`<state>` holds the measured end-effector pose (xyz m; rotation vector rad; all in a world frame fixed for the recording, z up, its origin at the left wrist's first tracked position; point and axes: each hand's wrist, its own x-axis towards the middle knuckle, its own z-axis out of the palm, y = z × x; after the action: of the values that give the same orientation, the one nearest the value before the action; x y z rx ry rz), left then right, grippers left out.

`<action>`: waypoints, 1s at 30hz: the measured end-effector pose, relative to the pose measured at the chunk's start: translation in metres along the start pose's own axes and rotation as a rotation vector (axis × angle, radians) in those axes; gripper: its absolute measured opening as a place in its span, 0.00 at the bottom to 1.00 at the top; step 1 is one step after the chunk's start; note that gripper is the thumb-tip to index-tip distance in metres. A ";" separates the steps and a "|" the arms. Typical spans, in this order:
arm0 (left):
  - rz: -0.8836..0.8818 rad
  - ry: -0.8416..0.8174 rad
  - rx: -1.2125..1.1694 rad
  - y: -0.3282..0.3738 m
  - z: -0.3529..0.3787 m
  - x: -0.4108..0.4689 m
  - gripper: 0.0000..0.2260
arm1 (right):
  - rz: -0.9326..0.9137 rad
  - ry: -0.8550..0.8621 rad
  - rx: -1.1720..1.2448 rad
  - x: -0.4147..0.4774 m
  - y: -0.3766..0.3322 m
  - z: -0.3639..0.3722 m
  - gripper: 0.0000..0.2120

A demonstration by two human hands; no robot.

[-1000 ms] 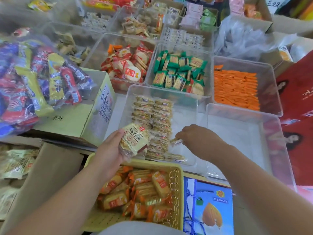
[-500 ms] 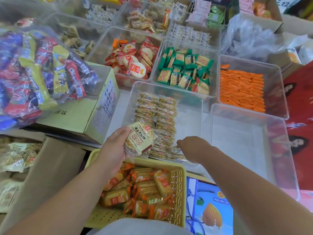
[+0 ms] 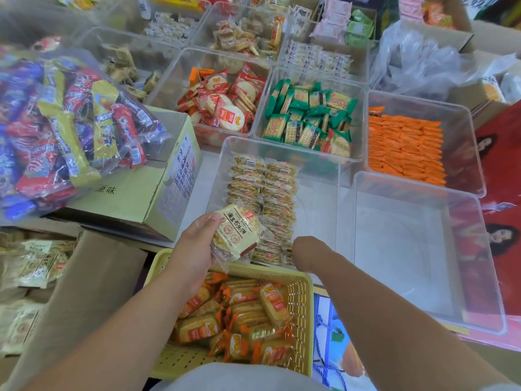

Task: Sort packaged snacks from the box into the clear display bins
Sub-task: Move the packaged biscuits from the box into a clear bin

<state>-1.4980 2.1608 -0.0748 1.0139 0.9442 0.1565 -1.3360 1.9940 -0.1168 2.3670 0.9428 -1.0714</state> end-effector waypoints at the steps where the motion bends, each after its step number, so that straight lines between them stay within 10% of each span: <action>1: 0.000 -0.003 0.001 0.000 0.000 -0.001 0.10 | 0.003 0.000 0.026 -0.001 0.000 -0.001 0.15; 10: -0.095 -0.017 -0.139 0.011 0.001 -0.006 0.14 | 0.049 0.360 0.271 -0.048 0.008 -0.017 0.14; 18: -0.189 -0.214 -0.139 0.025 0.010 -0.033 0.16 | -0.624 0.563 0.655 -0.116 0.016 -0.024 0.46; 30: -0.309 -0.391 -0.190 0.022 0.018 -0.057 0.17 | -0.691 0.626 0.750 -0.133 -0.003 -0.002 0.28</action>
<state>-1.5128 2.1317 -0.0199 0.6799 0.6999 -0.2019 -1.4018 1.9406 -0.0137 3.1912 1.9681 -1.0272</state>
